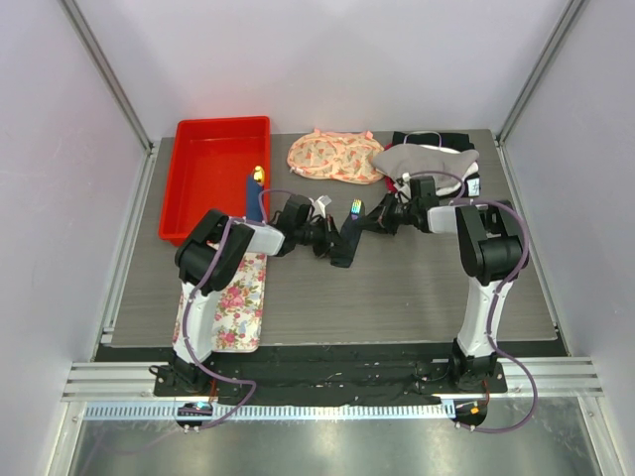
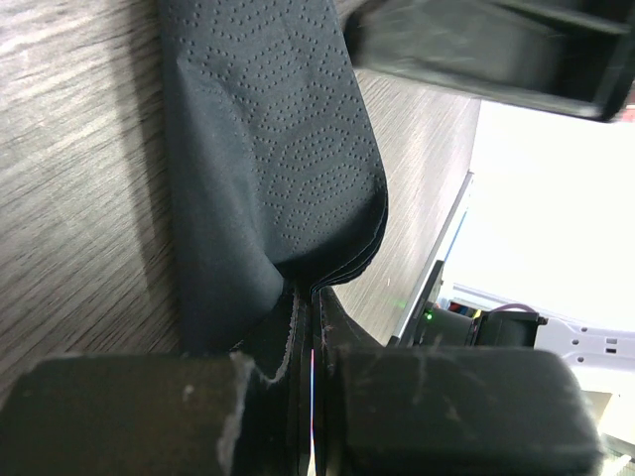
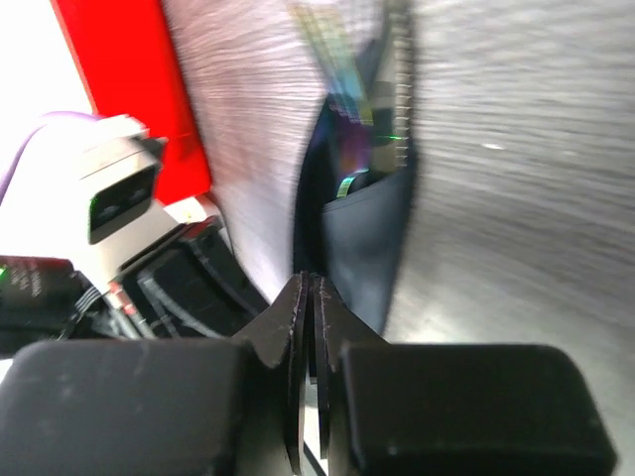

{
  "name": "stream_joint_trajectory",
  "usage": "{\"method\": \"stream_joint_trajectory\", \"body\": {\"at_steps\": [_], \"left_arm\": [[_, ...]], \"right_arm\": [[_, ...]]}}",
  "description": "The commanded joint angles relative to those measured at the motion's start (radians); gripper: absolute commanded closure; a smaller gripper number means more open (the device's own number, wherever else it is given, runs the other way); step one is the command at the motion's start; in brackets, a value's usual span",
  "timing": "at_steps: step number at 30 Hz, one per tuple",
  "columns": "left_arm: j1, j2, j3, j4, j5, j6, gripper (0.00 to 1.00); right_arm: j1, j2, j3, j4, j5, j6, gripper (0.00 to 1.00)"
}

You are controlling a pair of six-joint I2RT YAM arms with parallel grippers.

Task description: Place the utensils on the paper napkin and roll it up

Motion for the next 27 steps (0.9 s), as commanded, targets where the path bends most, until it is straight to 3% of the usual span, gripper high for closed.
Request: {"method": "stream_joint_trajectory", "body": {"at_steps": [1, 10, 27], "left_arm": [[0.013, 0.039, -0.01, -0.107, -0.049, 0.056, 1.0], [0.001, 0.018, 0.01, -0.099, -0.034, 0.063, 1.0], [-0.042, -0.049, 0.097, -0.105, -0.014, 0.047, 1.0]], "right_arm": [[0.002, 0.03, -0.015, 0.094, 0.007, 0.058, 0.93], [0.022, 0.054, -0.046, 0.018, 0.105, -0.014, 0.99], [0.067, 0.066, -0.005, -0.19, 0.288, -0.126, 0.99]]}}
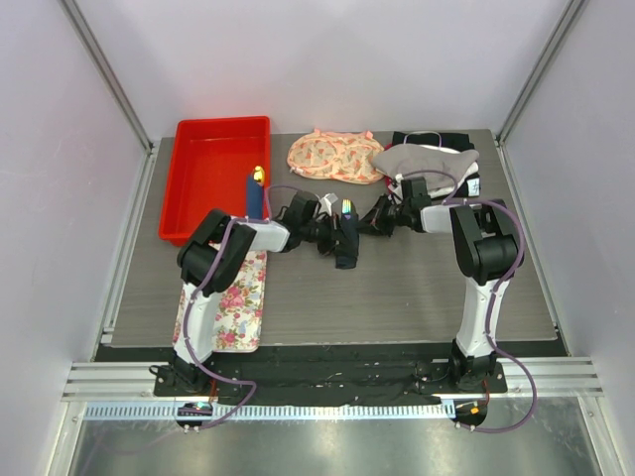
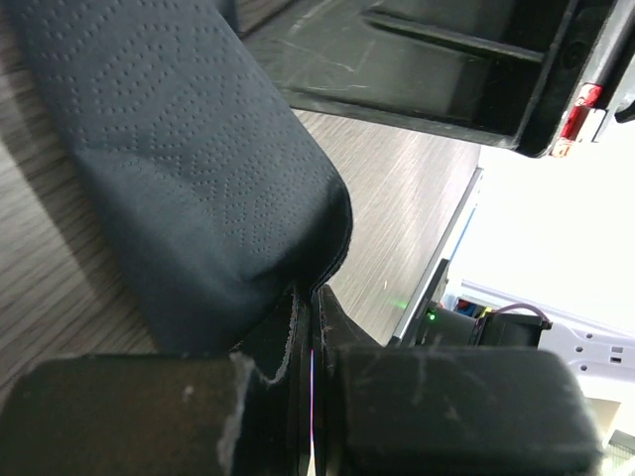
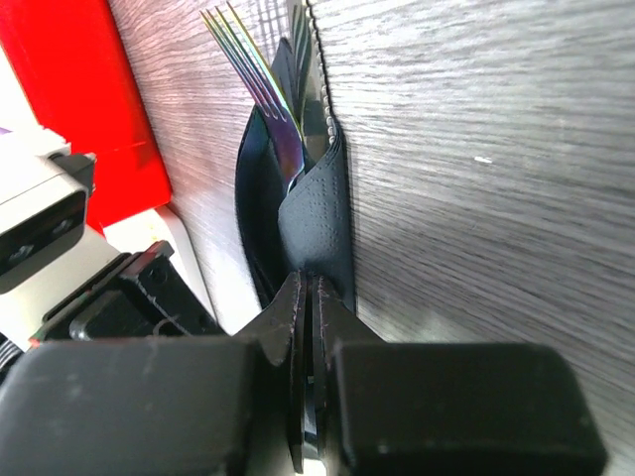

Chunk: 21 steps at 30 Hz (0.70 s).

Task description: Place the utensils on the paper napkin and roll it up

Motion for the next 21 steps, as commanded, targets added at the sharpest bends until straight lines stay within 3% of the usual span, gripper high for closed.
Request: {"method": "stream_joint_trajectory", "body": {"at_steps": [1, 21], "left_arm": [[-0.013, -0.046, 0.025, 0.004, -0.005, 0.015, 1.0], [-0.024, -0.009, 0.031, 0.128, 0.019, -0.029, 1.0]], "right_arm": [[0.02, 0.025, -0.023, -0.149, 0.19, -0.087, 0.99], [0.027, 0.024, -0.034, -0.163, 0.212, -0.089, 0.99]]}}
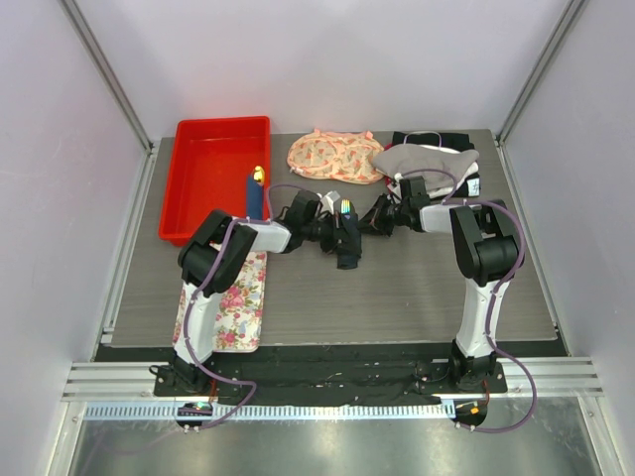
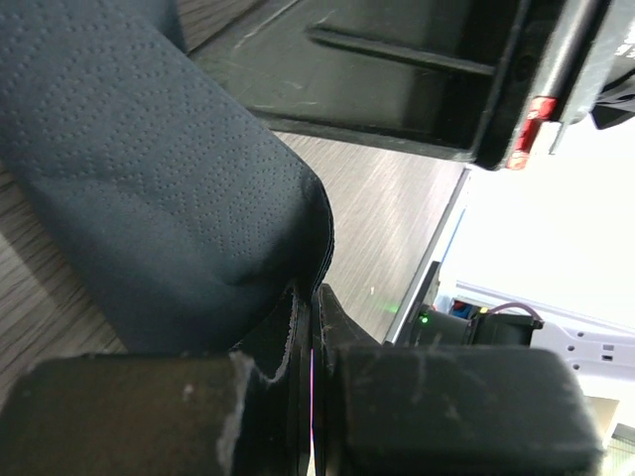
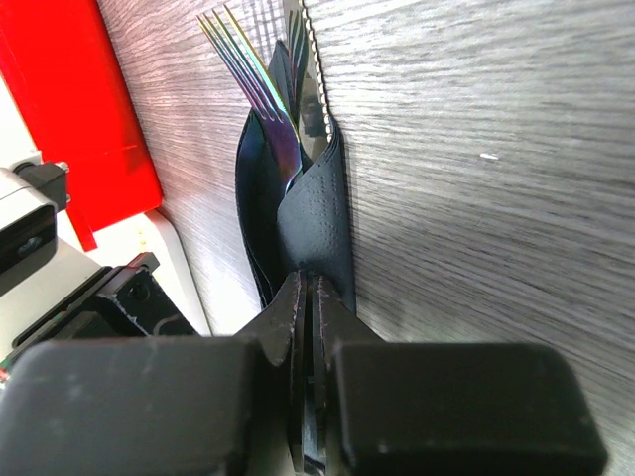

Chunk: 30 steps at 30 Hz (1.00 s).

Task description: Place the utensils on the paper napkin and roll it up

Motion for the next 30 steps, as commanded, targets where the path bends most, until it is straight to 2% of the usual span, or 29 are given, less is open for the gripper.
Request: {"method": "stream_joint_trajectory", "body": {"at_steps": [1, 26, 29, 30], "left_arm": [[-0.012, -0.008, 0.029, 0.084, 0.02, -0.014, 1.0], [-0.024, 0.121, 0.029, 0.084, -0.004, 0.041, 0.99], [-0.02, 0.127, 0.014, 0.052, -0.019, 0.055, 0.97], [-0.016, 0.133, 0.009, 0.049, -0.016, 0.053, 0.91]], "right_arm": [[0.015, 0.037, -0.041, -0.135, 0.175, -0.072, 0.99], [0.018, 0.029, -0.042, -0.133, 0.175, -0.061, 0.99], [0.017, 0.026, -0.035, -0.139, 0.165, -0.067, 0.99], [0.014, 0.022, -0.028, -0.148, 0.151, -0.081, 0.99]]}}
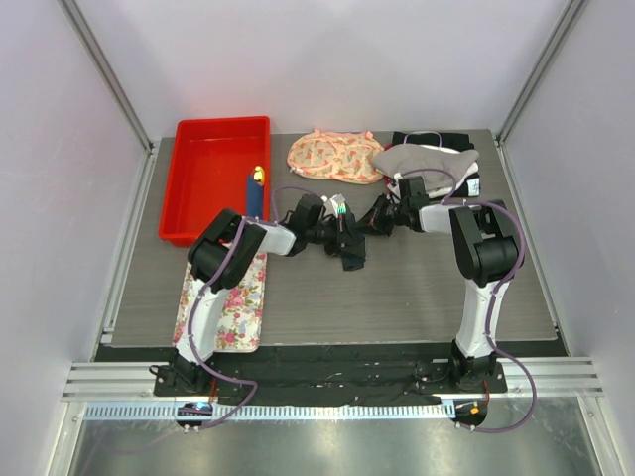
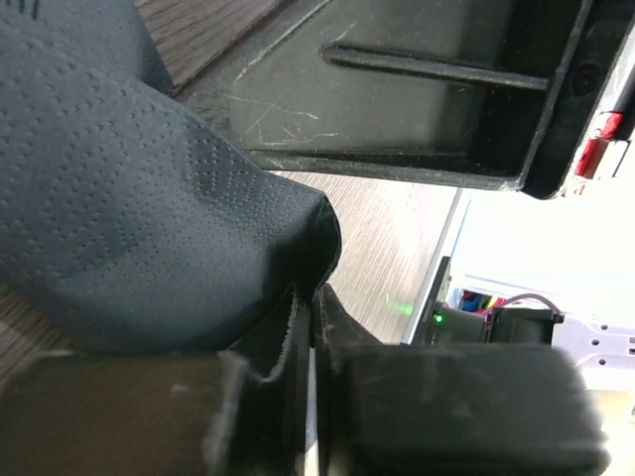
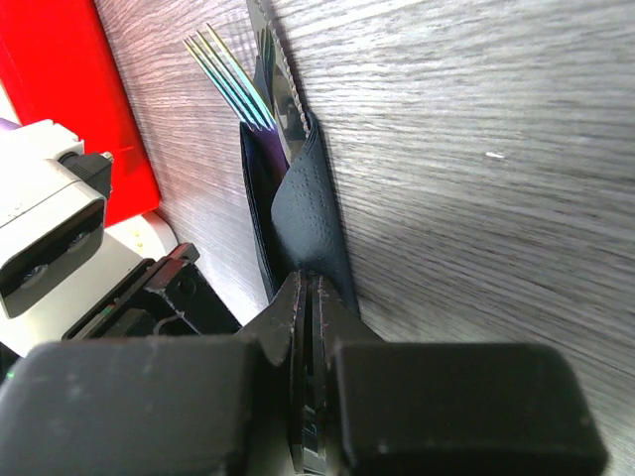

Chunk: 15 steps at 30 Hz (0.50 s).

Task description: Place the utensils on the paper napkin and roll it up

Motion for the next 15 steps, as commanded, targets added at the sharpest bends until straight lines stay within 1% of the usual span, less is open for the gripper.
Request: {"method": "stream_joint_trajectory", "body": {"at_steps": [1, 2, 3, 5, 6, 7, 9, 10, 11, 12, 14, 15], "left_arm": [[0.003, 0.052, -0.014, -0.061, -0.049, 0.044, 0.87], [0.005, 0.054, -0.017, -0.07, -0.049, 0.047, 0.83], [0.009, 0.057, -0.019, -0.081, -0.045, 0.05, 0.74], [0.012, 0.06, -0.014, -0.087, -0.031, 0.06, 0.64], [0.012, 0.061, -0.008, -0.096, -0.026, 0.07, 0.55], [0.012, 0.064, -0.003, -0.124, -0.022, 0.084, 0.52], [0.012, 0.068, 0.001, -0.124, -0.009, 0.093, 0.43], [0.012, 0.066, 0.003, -0.132, -0.005, 0.106, 0.4], [0.011, 0.065, 0.003, -0.132, 0.0, 0.109, 0.38], [0.011, 0.063, 0.003, -0.132, 0.001, 0.115, 0.35], [0.011, 0.06, 0.004, -0.144, 0.003, 0.133, 0.35], [0.011, 0.06, 0.004, -0.147, 0.006, 0.139, 0.34]], "right_arm": [[0.005, 0.021, -0.018, -0.153, 0.13, -0.089, 0.97], [-0.003, 0.015, -0.01, -0.16, 0.117, -0.097, 0.93], [-0.02, -0.006, -0.002, -0.183, 0.107, -0.104, 0.88], [-0.044, -0.03, 0.03, -0.217, 0.062, -0.126, 0.77], [-0.069, -0.042, 0.04, -0.231, 0.044, -0.135, 0.73], [-0.078, -0.065, 0.071, -0.252, 0.024, -0.161, 0.65], [-0.095, -0.089, 0.094, -0.304, 0.01, -0.19, 0.57], [-0.104, -0.109, 0.111, -0.32, 0.004, -0.221, 0.52], [-0.104, -0.116, 0.116, -0.35, 0.001, -0.232, 0.44], [-0.106, -0.12, 0.119, -0.361, -0.001, -0.245, 0.41], [-0.106, -0.125, 0.117, -0.387, -0.011, -0.273, 0.36], [-0.106, -0.122, 0.114, -0.392, -0.016, -0.279, 0.36]]}}
